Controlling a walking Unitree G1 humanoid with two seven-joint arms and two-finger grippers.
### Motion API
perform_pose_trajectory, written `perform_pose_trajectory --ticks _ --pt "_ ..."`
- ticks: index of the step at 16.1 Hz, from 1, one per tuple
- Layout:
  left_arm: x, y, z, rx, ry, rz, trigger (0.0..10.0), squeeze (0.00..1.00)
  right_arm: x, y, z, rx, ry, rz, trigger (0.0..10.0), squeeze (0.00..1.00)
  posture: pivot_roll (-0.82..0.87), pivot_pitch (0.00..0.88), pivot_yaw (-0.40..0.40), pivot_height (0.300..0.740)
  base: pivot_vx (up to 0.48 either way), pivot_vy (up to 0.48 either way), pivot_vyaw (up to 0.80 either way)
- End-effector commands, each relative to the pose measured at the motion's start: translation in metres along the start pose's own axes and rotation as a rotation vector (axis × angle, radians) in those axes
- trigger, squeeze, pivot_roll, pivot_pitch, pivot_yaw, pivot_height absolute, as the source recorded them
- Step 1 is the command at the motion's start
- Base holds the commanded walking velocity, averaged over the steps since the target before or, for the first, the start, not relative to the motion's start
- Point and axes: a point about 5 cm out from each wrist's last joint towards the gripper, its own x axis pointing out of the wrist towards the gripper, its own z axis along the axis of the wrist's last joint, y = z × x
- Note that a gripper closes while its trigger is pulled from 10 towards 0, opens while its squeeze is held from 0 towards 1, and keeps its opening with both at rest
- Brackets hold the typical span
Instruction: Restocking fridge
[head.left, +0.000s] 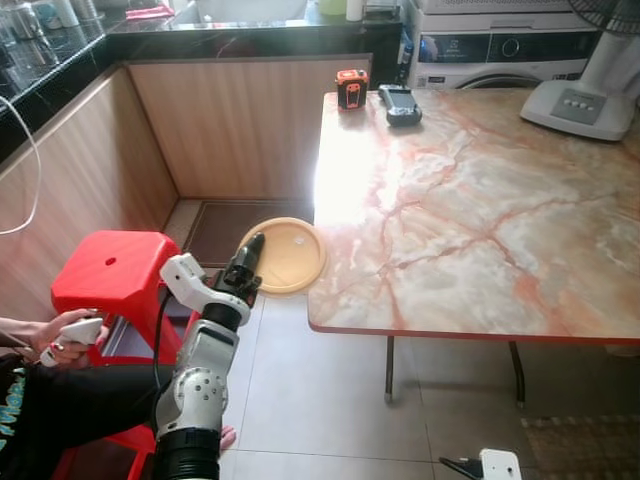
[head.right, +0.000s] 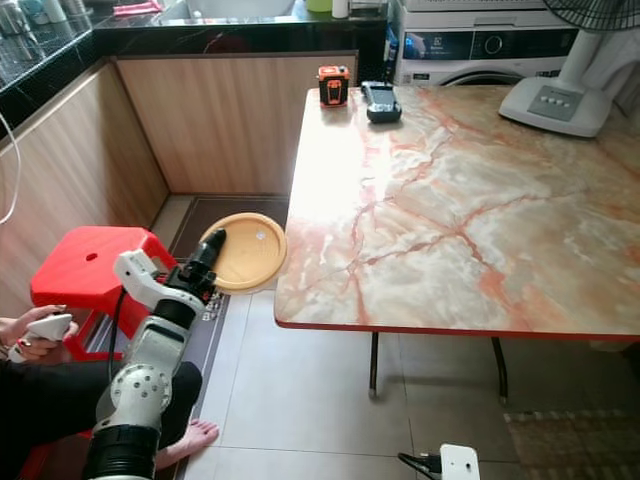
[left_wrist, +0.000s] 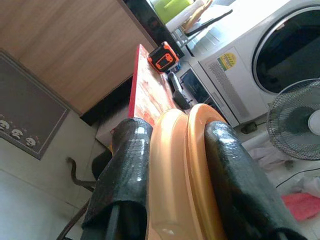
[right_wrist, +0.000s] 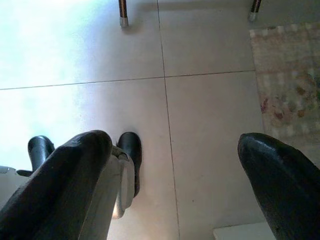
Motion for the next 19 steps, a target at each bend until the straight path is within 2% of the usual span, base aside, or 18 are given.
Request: perform_pose_trajectory --ticks 1,17,19 --pt "0.0011 -0.0023 0.0023 0.008 -0.014 -0.01 10.0 0.0 -0.0003 0.0005 -0.0032 0.003 0.017 0.0 10.0 0.0 -0.05 0.0 0.053 0.74 0.0 0.0 -0.8" --pt "0.0031 -0.0056 0.0022 0.006 -0.016 -0.024 10.0 0.0 -0.0004 0.0018 -0.0046 -0.001 0.032 0.017 10.0 0.0 -0.06 0.0 0.058 0.74 0.0 0.0 -0.8" --pt "0.0037 -0.0055 0.0012 0.028 -0.006 -0.027 10.0 0.0 -0.0004 0.0016 -0.0047 -0.001 0.032 0.017 10.0 0.0 -0.05 0.0 0.057 0.74 0.0 0.48 -0.8"
